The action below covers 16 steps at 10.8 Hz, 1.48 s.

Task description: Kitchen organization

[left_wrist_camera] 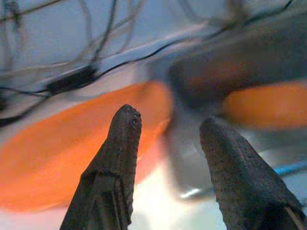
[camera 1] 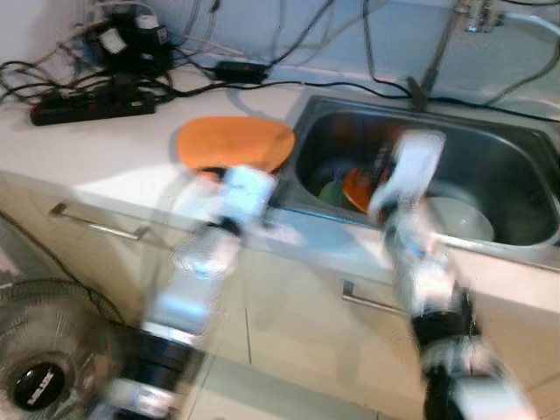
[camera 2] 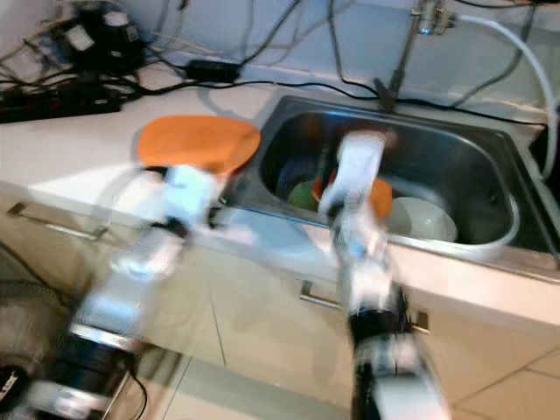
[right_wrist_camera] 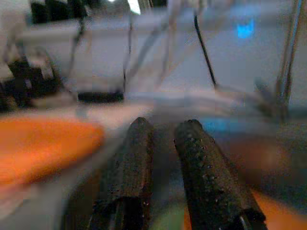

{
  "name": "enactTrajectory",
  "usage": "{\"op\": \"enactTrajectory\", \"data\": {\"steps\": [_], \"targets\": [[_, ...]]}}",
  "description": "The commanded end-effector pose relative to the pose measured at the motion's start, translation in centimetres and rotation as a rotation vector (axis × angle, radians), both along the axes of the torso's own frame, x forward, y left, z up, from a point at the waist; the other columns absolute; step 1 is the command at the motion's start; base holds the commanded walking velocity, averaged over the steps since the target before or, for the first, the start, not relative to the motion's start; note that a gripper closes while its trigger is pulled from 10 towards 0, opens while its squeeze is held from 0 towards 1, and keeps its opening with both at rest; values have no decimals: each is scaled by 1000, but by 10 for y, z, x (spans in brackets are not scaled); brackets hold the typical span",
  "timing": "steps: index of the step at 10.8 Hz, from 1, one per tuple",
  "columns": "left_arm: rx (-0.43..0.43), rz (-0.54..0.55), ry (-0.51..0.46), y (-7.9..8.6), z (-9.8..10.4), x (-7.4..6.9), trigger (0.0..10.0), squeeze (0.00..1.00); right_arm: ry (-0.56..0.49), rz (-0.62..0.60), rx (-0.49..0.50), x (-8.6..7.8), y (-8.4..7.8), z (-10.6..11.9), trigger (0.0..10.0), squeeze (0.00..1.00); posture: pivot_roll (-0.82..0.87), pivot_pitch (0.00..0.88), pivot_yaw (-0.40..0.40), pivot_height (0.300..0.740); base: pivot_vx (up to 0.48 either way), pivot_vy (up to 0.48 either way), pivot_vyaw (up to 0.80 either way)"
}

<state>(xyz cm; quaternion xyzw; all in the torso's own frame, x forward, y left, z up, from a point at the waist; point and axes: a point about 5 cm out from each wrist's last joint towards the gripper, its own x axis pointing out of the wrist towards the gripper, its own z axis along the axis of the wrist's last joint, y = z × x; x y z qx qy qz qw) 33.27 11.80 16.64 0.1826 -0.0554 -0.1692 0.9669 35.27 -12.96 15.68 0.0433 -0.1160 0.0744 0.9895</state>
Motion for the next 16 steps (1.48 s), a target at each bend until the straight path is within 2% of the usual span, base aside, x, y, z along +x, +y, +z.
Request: {"op": "enactTrajectory", "data": {"steps": [1,2,3,4,5,6,7,9,10,11,15,16], "targets": [[59,-11,-29,1,6,3,10000,0,-34,5,11,0,2,12,10000,0,175,31,-7,740,0,0,0],[241,11,-54,20,9,6,10000,0,-8,1,31,-2,6,7,10000,0,184,34,-2,740,0,0,0],[316,17,-65,32,12,8,10000,212,4,-10,37,-2,4,6,10000,0,193,36,1,740,0,0,0],[365,10,-73,38,15,9,10000,1000,10,-14,37,-3,3,7,10000,0,194,36,4,740,0,0,0],[400,-3,-77,39,17,9,10000,1000,16,-16,37,-4,3,7,10000,0,195,37,4,740,0,0,0],[476,-49,-71,42,19,9,10000,1000,24,-26,39,-3,2,6,10000,0,196,35,6,740,0,0,0],[515,-79,-71,44,23,11,10000,0,30,-33,41,-3,1,6,10000,0,198,35,11,740,0,0,0],[723,-203,-61,49,30,13,10000,0,41,-41,48,-4,2,5,10000,0,199,37,19,740,0,0,0],[938,-211,-41,54,28,19,10000,0,47,-45,53,-4,2,5,10000,0,195,39,27,740,0,0,0],[1003,-205,-29,57,26,22,10000,0,50,-50,56,-5,2,4,10000,0,189,39,31,740,0,0,0],[1099,-160,-24,61,15,33,10000,0,55,-57,61,-12,2,3,10000,0,170,52,43,740,0,0,0],[1087,-145,-22,60,11,36,10000,0,62,-62,66,-15,2,1,10000,0,165,66,46,740,0,0,0]]}}
